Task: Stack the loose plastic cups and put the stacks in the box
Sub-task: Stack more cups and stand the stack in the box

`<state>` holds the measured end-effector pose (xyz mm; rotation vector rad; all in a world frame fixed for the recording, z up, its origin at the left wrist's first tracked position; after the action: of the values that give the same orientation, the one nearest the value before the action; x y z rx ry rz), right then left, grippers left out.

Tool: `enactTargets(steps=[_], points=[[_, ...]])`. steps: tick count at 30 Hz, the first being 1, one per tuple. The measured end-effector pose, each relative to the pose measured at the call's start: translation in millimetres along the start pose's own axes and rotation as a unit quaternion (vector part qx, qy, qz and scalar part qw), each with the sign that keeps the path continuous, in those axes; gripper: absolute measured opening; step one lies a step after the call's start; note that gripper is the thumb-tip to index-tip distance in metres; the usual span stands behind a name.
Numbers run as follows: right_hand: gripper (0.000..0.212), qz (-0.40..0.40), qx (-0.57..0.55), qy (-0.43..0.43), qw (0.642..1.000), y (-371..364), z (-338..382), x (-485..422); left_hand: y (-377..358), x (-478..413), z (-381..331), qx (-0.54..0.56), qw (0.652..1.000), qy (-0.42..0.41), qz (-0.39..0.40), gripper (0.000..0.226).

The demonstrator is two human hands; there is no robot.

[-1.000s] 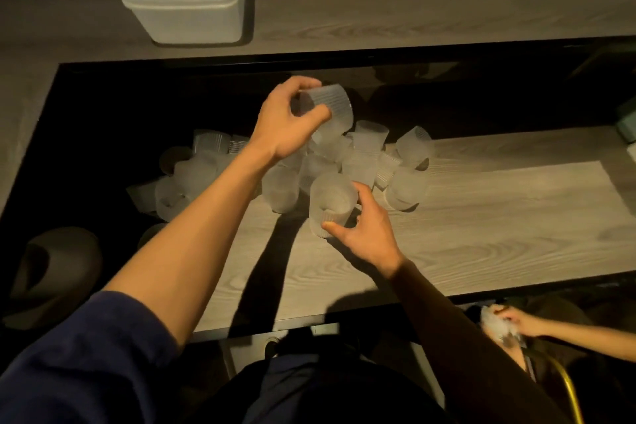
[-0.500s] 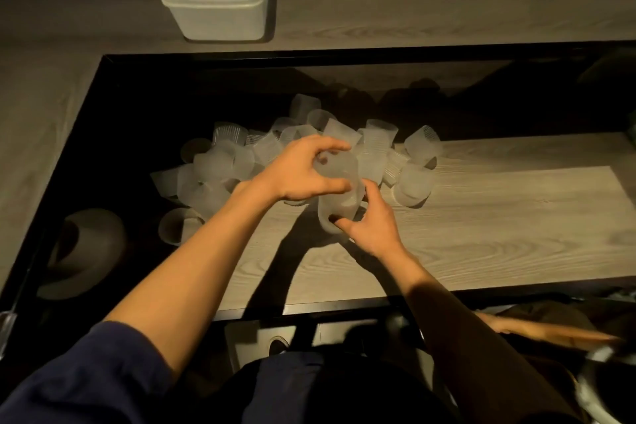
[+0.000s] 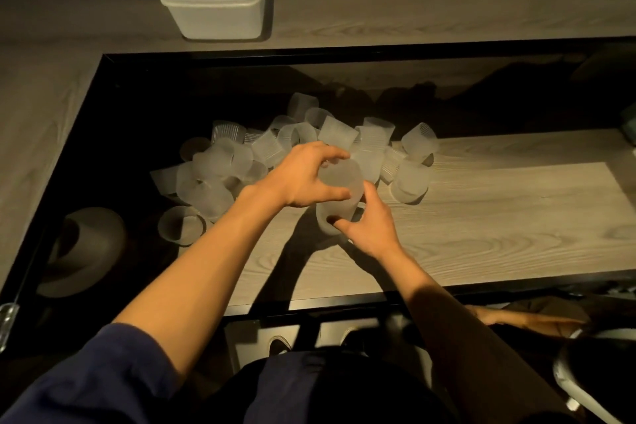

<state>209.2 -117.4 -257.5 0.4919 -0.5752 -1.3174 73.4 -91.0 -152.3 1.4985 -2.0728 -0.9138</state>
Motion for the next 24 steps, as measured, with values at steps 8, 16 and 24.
enactTargets(steps=[8,16,24], points=[[0.080,0.005,-0.001,0.005,1.000,0,-1,-2,-12,-7,-1,-0.026,0.999,0.005,0.031,0.077],[0.083,0.009,-0.009,0.002,1.000,-2,-2,-3,-21,-14,-2,-0.077,0.996,0.001,0.054,0.082],[0.080,0.007,-0.013,0.012,1.000,-3,-5,-7,-21,-20,8,-0.004,0.999,0.021,0.027,0.071]])
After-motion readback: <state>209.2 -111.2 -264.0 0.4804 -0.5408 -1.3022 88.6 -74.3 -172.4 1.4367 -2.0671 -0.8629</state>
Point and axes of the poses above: each hand's wrist, its own x-axis away from the middle knuckle, its own y-axis out of the back of the hand, z = x × y, the point moved 10 cm from there along -x, towards the middle knuckle, and after that the axes turned 10 degrees about x, right-handed, at the moved point
